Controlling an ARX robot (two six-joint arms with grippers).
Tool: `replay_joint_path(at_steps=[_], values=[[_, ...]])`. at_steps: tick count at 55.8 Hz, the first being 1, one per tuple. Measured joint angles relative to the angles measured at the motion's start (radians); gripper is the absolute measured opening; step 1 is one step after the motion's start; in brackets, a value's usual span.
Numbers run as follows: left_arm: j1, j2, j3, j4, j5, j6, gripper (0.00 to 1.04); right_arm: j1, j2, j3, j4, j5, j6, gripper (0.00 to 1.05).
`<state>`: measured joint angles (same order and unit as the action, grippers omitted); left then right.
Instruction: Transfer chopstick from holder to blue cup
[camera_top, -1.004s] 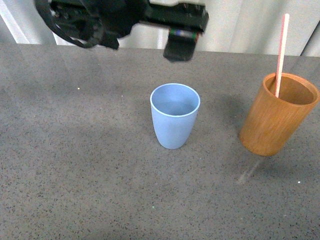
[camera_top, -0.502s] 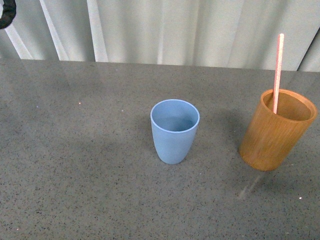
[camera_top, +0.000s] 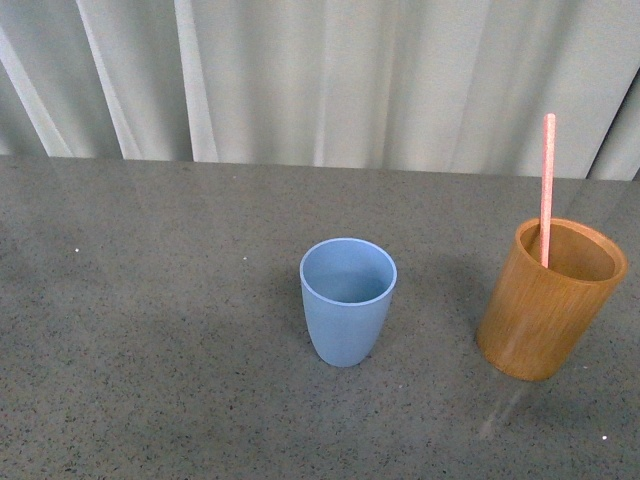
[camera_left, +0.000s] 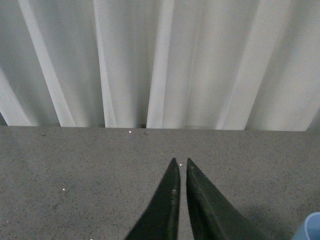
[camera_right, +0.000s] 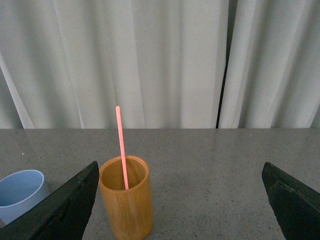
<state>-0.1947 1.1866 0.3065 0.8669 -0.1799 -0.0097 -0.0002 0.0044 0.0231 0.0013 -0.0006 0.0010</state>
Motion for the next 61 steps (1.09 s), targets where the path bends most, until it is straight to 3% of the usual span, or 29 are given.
replay_joint_path(at_steps=[27, 31, 36, 44, 61], values=[[0.108, -0.308, -0.203, -0.101, 0.096, 0.005, 0.04, 0.000, 0.000, 0.000, 0.000, 0.000, 0.000, 0.95], [0.160, -0.356, -0.222, -0.133, 0.166, 0.005, 0.04, 0.000, 0.000, 0.000, 0.000, 0.000, 0.000, 0.95], [0.187, -0.408, -0.237, -0.168, 0.173, 0.005, 0.04, 0.000, 0.000, 0.000, 0.000, 0.000, 0.000, 0.95], [0.192, -0.441, -0.283, -0.143, 0.177, 0.005, 0.04, 0.000, 0.000, 0.000, 0.000, 0.000, 0.000, 0.95], [0.192, -0.636, -0.288, -0.322, 0.177, 0.005, 0.04, 0.000, 0.000, 0.000, 0.000, 0.000, 0.000, 0.95]])
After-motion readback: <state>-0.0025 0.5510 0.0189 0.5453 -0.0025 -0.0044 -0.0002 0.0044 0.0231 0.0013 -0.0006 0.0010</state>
